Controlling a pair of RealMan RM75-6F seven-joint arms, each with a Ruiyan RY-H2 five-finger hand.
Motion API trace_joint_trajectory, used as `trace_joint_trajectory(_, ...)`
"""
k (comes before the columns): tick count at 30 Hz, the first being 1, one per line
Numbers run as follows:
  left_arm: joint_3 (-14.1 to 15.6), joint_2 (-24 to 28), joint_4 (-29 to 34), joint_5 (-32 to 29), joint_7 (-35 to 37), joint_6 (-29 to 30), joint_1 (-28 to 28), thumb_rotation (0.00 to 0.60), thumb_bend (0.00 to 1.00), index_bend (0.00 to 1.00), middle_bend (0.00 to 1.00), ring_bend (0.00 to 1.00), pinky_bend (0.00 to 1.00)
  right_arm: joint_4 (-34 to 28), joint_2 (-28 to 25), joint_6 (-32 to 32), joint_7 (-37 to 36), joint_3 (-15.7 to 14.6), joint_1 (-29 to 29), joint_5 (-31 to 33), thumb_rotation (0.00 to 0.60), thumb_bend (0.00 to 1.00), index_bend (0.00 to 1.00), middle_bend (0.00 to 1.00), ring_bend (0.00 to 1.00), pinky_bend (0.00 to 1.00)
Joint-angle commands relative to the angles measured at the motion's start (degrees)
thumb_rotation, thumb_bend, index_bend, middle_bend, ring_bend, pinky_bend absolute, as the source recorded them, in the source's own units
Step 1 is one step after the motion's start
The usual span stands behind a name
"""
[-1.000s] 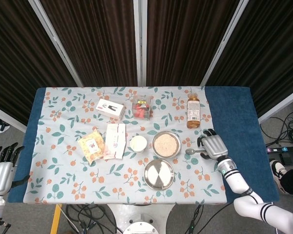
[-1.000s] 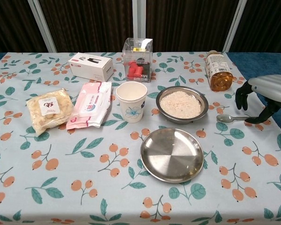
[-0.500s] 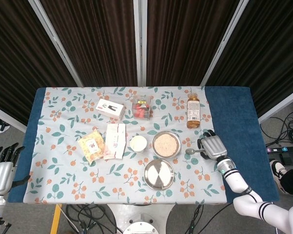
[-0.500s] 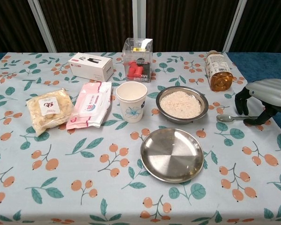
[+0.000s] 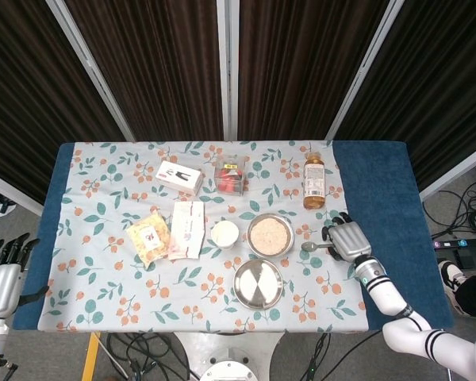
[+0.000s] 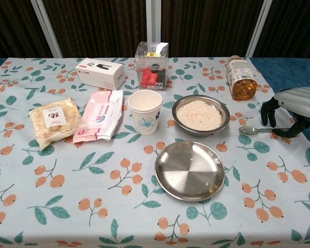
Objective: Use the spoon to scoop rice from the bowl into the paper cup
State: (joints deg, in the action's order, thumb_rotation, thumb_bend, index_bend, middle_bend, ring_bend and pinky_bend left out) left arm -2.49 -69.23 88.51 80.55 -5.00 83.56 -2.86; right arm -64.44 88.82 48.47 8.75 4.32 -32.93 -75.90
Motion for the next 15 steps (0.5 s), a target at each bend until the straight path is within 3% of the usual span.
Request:
trace_joint_trajectory(1, 0.05, -0.07, -0.06, 0.09, 0.02, -0.01, -0.01, 0.6, 0.07, 0.21, 0.18, 0.13, 0.05, -0.43, -0.23, 0.04, 0.4, -0.31, 0.05, 0.0, 0.6, 0.31, 0.43, 0.47, 0.19, 0.09)
trace_joint_trajectory(15, 0.26, -0.55, -0.85, -0.05, 0.86, -0.24, 0.21, 0.6, 0.07, 0.21, 0.18, 0.13, 0.05, 0.85, 0.9, 0.29, 0.17, -0.75, -0.08, -0.06, 0.6, 0.31, 0.47, 0.51, 0.2, 0.08)
